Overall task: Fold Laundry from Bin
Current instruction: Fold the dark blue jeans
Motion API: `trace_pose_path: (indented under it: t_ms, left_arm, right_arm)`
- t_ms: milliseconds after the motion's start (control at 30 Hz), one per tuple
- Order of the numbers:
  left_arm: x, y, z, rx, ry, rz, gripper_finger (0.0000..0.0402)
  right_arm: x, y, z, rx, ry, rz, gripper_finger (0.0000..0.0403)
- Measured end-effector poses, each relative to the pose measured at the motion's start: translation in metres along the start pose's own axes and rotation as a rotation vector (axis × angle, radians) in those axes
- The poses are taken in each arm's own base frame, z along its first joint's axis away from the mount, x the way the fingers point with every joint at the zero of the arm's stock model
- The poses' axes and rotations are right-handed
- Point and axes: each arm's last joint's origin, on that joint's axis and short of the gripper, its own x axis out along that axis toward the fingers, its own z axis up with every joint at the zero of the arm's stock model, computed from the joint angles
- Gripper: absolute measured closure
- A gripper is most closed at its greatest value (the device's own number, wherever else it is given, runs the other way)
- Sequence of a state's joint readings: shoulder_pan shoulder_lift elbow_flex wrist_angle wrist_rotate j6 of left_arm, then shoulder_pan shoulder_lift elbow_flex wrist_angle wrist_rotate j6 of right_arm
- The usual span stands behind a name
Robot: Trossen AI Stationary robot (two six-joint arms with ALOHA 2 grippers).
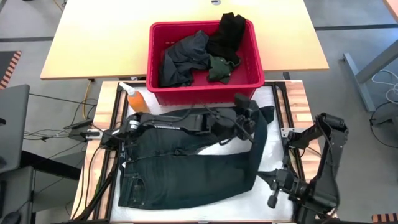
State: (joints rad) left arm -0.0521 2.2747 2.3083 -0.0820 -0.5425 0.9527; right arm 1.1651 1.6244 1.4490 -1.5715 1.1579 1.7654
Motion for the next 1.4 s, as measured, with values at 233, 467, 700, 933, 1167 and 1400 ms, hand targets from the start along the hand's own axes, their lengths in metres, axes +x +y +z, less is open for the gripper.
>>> trace_pose_path:
  t_ms: [233, 467, 700, 933, 1167, 1400]
  left_arm:
    - [0.006, 0.019, -0.010, -0.108, -0.085, -0.044, 0.0401]
    - [0.014, 0.032, -0.016, -0.369, -0.249, -0.103, 0.0401]
    - [0.022, 0.040, -0.030, -0.371, -0.268, -0.150, 0.0393]
    - [0.016, 0.017, -0.034, -0.309, -0.151, -0.354, 0.0316]
    - [-0.045, 0.038, -0.016, -0.152, 0.097, -0.435, 0.0261]
    - [-0.132, 0.096, -0.026, -0.298, 0.375, -0.585, 0.0267]
  right_arm:
    - [0.030, -0.007, -0.009, -0.016, 0.012, -0.110, 0.0378]
    - [0.051, -0.012, -0.002, -0.067, 0.120, -0.212, 0.0378]
    - [0.071, -0.018, 0.005, -0.042, 0.183, -0.295, 0.0378]
    - [0.104, -0.033, 0.010, 0.011, 0.258, -0.436, 0.0378]
    - [0.140, -0.072, -0.026, -0.025, 0.473, -0.689, 0.0378]
    - [0.151, -0.097, -0.050, -0.051, 0.624, -0.837, 0.0378]
